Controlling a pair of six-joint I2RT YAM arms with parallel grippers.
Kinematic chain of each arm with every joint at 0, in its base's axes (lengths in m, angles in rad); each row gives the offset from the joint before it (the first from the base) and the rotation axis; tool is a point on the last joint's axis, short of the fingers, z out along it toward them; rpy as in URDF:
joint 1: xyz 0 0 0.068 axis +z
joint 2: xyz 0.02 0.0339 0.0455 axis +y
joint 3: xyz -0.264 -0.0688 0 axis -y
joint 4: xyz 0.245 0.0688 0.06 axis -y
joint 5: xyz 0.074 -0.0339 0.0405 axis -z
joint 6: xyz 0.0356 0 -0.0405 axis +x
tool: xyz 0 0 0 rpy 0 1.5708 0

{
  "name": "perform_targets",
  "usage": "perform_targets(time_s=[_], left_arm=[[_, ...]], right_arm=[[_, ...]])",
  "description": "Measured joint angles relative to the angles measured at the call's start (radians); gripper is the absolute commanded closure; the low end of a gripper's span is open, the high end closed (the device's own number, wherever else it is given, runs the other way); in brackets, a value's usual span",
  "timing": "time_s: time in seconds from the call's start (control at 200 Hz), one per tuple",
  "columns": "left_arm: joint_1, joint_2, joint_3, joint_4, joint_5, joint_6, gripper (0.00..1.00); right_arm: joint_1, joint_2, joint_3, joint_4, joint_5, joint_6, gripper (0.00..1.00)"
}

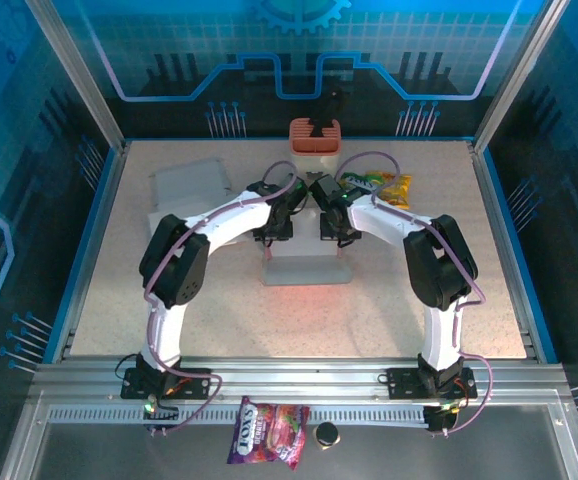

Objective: Fold the paper box

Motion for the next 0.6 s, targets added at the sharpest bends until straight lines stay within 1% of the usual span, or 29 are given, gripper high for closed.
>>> perform_targets(time_s=[0.16,0.32,0.38,0.455,0.49,0.58,0.6], left_arm=[[0.041,-0.065,-0.07,0.043,0.068,0.001,0.63],[0.064,-0.066,-0.111,0.048,0.082,0.001,0.63],[0.064,-0.063,-0.116,0.047,0.087,0.001,0.65],[0.064,-0.056,-0.115,0.05,0.087,0.003,0.74],[0.064,-0.051,-0.114,0.053,0.087,0.005,0.79],[0.061,-0.029,-0.106,0.073,0.094,0.002,0.98],[0.06,-0.027,-0.103,0.076,0.095,0.012,1.0]], right_arm=[[0.003,0.0,0.0,-0.001,0.01,0.0,1.0],[0.003,0.0,0.0,-0.001,0.01,0.003,1.0],[0.003,0.0,0.0,-0.001,0.01,0.003,1.0],[0.003,0.001,0.001,-0.001,0.01,0.003,1.0],[0.003,0.002,0.002,-0.002,0.01,0.003,1.0],[0.003,0.005,0.005,-0.001,0.01,0.005,1.0],[0.003,0.006,0.006,-0.001,0.01,0.006,1.0]])
